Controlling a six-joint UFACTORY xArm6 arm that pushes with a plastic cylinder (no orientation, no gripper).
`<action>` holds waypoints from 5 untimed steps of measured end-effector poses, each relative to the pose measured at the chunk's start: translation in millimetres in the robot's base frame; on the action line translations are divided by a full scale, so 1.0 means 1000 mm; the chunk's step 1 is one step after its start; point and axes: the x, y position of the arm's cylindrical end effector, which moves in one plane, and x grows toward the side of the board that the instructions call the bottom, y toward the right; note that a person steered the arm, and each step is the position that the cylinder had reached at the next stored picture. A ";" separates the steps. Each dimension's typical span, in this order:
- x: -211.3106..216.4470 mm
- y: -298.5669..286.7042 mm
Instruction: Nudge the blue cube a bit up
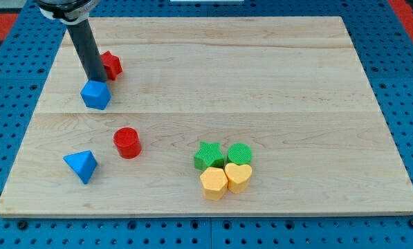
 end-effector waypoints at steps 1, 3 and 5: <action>-0.016 0.004; -0.050 0.019; -0.008 0.119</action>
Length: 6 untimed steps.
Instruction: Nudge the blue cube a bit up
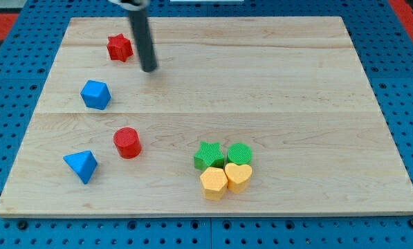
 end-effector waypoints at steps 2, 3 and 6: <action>0.119 -0.077; 0.118 -0.129; 0.074 -0.134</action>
